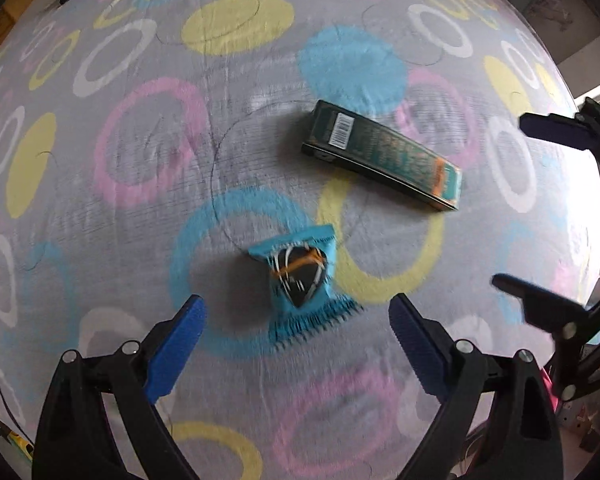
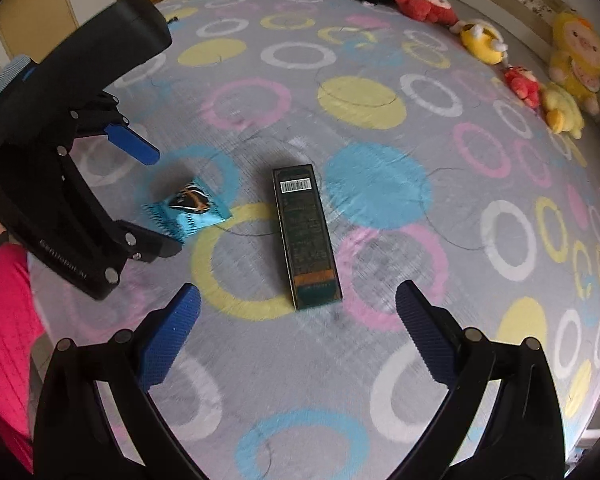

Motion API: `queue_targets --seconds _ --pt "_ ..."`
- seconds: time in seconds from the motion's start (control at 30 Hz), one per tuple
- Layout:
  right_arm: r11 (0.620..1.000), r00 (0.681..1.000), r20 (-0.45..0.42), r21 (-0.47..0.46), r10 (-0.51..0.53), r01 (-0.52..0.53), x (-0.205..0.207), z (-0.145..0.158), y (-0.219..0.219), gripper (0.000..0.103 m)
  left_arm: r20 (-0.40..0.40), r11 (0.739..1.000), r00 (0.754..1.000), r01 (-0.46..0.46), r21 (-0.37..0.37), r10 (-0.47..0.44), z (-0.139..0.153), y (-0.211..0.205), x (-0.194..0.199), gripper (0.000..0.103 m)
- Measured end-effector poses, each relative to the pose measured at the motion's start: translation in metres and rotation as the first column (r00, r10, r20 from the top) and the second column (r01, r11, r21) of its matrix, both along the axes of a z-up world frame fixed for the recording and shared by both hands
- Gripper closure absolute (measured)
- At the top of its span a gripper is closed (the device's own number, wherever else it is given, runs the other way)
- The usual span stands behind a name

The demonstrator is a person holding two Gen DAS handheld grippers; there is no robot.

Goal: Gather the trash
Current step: 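Grasp the blue snack wrapper with the left tool while the right tool grasps the dark green box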

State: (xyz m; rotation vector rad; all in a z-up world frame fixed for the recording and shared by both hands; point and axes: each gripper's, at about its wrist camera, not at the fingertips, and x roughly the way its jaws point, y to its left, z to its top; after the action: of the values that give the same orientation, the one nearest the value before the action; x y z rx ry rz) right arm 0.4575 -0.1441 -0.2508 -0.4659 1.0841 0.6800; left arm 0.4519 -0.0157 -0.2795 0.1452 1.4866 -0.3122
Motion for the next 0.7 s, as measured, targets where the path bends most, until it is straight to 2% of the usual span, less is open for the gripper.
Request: queue_targets --seconds 0.17,0.23,0.27,0.47,0.57,0.67,0.7 --pt "0.998 1.0 -0.017 -0.061 0.024 -0.025 0.018 -0.038 0.019 0.009 -0.009 1.0 1.0 -0.007 0.006 0.007 -0.019 0.0 0.008 0.022" --pt "0.996 0.999 -0.026 -0.08 0.032 -0.034 0.023 -0.048 0.023 0.019 -0.012 1.0 1.0 -0.004 0.007 0.004 -0.025 0.0 0.009 0.022" --pt "0.995 0.999 -0.028 -0.091 0.032 -0.035 0.024 -0.052 0.025 0.019 -0.006 1.0 1.0 -0.003 0.009 0.003 -0.026 0.0 0.01 0.022" --pt "0.998 0.999 -0.053 -0.065 0.008 -0.011 0.028 -0.063 0.024 0.022 0.017 1.0 1.0 0.01 0.006 -0.01 -0.025 -0.002 0.016 0.023" --pt "0.999 0.997 -0.076 -0.03 -0.015 0.012 0.03 -0.063 0.02 0.033 0.037 0.999 0.999 0.011 0.036 -0.012 -0.025 -0.002 0.02 0.036" --pt "0.999 0.996 -0.08 -0.017 -0.039 0.038 0.03 -0.06 0.019 0.05 0.052 0.999 0.999 -0.003 0.042 0.001 -0.021 0.0 0.02 0.049" --pt "0.999 0.995 -0.082 -0.013 -0.048 0.047 0.03 -0.06 0.018 0.06 0.053 0.999 0.999 -0.016 0.042 0.014 -0.021 0.002 0.019 0.054"
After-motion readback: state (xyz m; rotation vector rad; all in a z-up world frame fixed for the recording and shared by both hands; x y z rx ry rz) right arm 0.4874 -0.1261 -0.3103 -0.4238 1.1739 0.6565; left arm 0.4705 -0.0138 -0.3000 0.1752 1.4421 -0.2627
